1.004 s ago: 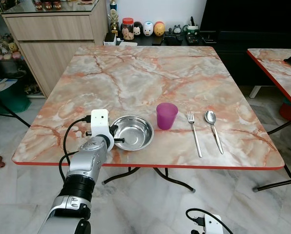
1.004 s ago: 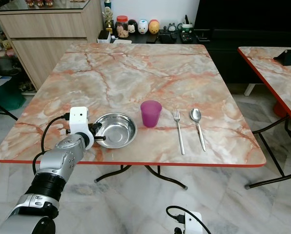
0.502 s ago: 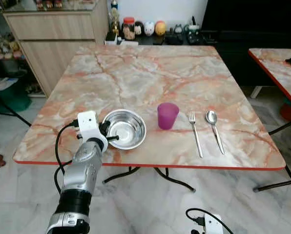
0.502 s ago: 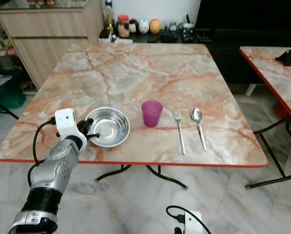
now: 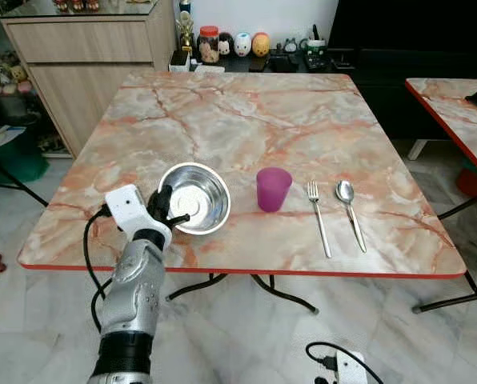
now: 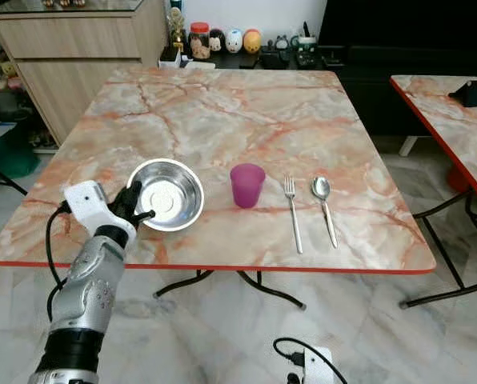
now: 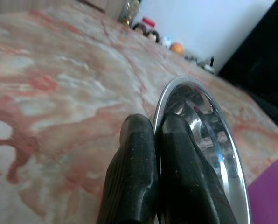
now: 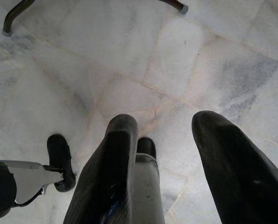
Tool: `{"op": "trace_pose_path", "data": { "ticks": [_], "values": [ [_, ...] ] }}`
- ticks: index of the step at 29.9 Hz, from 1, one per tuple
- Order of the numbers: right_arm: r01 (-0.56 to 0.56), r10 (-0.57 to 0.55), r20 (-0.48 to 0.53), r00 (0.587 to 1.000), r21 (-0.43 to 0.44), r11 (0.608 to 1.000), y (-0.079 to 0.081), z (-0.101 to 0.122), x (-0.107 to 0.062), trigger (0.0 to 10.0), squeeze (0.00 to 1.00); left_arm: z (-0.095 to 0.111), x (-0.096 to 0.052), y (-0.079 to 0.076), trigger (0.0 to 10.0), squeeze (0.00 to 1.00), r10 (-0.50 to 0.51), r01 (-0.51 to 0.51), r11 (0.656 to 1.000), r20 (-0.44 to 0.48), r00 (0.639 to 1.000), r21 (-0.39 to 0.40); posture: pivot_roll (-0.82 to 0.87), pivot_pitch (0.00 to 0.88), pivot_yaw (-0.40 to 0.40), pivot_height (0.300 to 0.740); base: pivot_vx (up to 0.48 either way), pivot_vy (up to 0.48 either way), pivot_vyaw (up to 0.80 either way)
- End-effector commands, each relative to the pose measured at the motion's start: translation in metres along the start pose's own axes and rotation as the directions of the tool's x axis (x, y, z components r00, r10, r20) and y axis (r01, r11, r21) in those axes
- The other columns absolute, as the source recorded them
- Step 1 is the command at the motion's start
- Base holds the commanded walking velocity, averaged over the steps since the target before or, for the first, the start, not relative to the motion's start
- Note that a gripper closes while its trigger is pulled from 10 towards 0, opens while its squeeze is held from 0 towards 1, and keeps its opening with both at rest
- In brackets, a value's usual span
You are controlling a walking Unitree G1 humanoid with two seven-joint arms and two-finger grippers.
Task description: Setting the table
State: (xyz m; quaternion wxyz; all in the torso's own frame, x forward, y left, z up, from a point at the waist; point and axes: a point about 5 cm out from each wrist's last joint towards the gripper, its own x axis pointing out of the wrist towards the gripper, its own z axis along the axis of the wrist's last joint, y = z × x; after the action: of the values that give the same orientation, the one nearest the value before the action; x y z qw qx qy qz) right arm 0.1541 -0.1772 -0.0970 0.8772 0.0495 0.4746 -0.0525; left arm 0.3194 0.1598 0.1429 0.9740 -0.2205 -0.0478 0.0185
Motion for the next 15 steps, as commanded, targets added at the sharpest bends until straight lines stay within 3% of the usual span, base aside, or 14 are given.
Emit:
{"op": "trace_pose_path", "data": {
  "ticks": [1, 7, 15],
  "values": [
    [0.011, -0.011, -0.012, 1.000, 0.003, 1.000, -0.0031, -0.0030, -0.0007, 10.0, 0.00, 0.0076, -0.0031, -0.0010, 10.0, 0.00, -0.001, 0.003, 1.000, 0.047, 0.999, -0.031, 0.04, 0.000, -0.043, 0.740, 0.000, 0.000, 0.00],
    [0.016, -0.016, -0.007, 1.000, 0.012, 1.000, -0.0034, -0.0024, -0.0007, 10.0, 0.00, 0.0147, -0.0051, -0.0020, 10.0, 0.00, -0.005, 0.011, 0.998, 0.084, 0.996, -0.063, 0.04, 0.000, -0.045, 0.740, 0.000, 0.000, 0.00],
    [0.018, -0.018, 0.002, 1.000, 0.022, 1.000, -0.0034, -0.0017, -0.0007, 10.0, 0.00, 0.0141, -0.0058, -0.0015, 10.0, 0.00, -0.012, 0.016, 0.999, 0.081, 0.997, -0.051, 0.04, 0.000, -0.046, 0.740, 0.000, 0.000, 0.00]
  ]
}}
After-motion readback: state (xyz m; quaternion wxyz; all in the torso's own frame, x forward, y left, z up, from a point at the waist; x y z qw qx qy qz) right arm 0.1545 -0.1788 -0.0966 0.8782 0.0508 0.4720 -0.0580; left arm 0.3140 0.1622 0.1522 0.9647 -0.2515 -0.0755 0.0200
